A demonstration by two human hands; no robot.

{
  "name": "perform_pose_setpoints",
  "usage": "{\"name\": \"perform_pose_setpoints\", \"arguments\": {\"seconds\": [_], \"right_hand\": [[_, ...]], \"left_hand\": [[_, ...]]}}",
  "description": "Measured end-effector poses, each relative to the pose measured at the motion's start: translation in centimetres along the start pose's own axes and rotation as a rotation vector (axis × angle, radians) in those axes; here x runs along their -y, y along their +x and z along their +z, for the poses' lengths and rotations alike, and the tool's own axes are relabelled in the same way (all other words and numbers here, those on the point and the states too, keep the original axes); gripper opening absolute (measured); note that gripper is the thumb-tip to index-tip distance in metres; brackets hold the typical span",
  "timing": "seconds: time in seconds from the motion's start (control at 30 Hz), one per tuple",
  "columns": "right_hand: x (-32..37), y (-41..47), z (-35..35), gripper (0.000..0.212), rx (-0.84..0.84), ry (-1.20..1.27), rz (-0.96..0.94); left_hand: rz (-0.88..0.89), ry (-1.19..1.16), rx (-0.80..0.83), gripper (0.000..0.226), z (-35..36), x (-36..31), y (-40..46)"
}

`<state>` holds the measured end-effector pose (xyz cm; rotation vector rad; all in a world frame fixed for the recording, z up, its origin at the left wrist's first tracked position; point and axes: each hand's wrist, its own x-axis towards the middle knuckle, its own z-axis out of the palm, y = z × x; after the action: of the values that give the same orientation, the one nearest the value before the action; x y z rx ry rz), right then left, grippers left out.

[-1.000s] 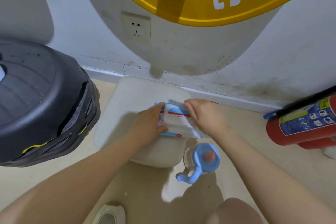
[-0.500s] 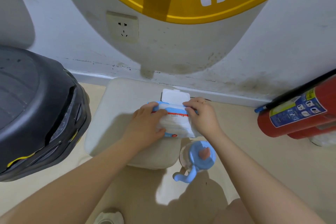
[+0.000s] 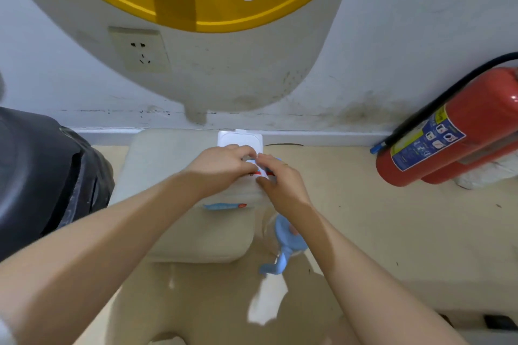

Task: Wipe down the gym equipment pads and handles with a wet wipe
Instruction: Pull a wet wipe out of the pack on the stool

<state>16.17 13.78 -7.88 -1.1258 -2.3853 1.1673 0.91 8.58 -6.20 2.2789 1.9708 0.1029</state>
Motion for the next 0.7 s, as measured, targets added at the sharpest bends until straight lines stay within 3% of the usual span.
{"name": "perform_pose_setpoints", "arguments": {"seconds": [0.1,0.17,0.3,0.5,0.7], "right_hand": [[-0.3,0.0,0.1,0.036,-0.018,-0.019,0.021],[-0.4,0.0,0.1,0.031,-0.029,-0.021,0.012],[-0.4,-0.2,0.1,0.026,-0.023,-0.039,-0.014],[-0.3,-0.1,0.2,0.030,0.007,-0.069,0.008],[-0.3,-0.4,0.5,0.032,0.000,-0.123,0.064]], "left_hand": [[-0.044,-0.069,-0.026,0.030,0.8,0.6,-1.1],[0.043,-0.105,-0.077,0.026,1.3,1.4,-1.4],[0.007,-0.074,-0.028,0.015,1.5,1.0,-0.1],[0.133,-0.004,-0.148,0.019,1.6,1.1,-0.9],[0.044,-0.222,-0.318,0.017,1.9,3.0,-4.6]]}}
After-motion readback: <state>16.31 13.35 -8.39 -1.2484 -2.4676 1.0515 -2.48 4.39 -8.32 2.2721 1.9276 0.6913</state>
